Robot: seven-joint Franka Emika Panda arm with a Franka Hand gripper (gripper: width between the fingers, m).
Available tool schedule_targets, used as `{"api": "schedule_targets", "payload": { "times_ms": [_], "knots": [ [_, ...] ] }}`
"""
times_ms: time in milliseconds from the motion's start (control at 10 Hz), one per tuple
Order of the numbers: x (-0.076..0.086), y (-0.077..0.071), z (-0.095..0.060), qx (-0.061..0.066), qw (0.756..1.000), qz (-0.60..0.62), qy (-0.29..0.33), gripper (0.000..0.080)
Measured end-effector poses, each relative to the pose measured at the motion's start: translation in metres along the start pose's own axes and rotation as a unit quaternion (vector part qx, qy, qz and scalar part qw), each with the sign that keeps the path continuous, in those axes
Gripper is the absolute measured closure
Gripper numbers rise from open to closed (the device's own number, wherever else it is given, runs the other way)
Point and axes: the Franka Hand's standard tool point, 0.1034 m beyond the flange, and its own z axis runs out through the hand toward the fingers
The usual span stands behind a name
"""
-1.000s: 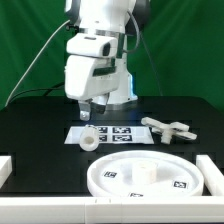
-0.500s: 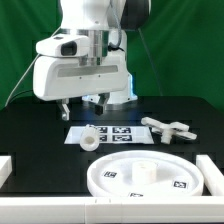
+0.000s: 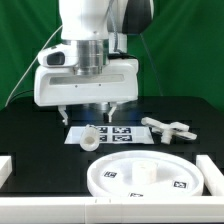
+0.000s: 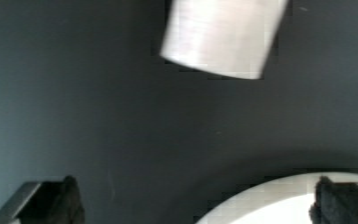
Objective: Assemble round table
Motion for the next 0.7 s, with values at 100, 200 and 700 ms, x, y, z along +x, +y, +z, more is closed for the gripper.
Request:
{"api": "schedule_targets", "payload": {
  "times_ms": [100, 200, 700],
  "knots": [
    [0.003, 0.005, 0.003, 0.006, 1.0, 0.028, 0.011, 0.015],
    [0.003, 0.007, 0.004, 0.003, 0.999, 0.037, 0.034, 0.015],
    [-0.014, -0.008, 0.012, 0.017, 0.995, 0.08, -0.058, 0.015]
  ]
}}
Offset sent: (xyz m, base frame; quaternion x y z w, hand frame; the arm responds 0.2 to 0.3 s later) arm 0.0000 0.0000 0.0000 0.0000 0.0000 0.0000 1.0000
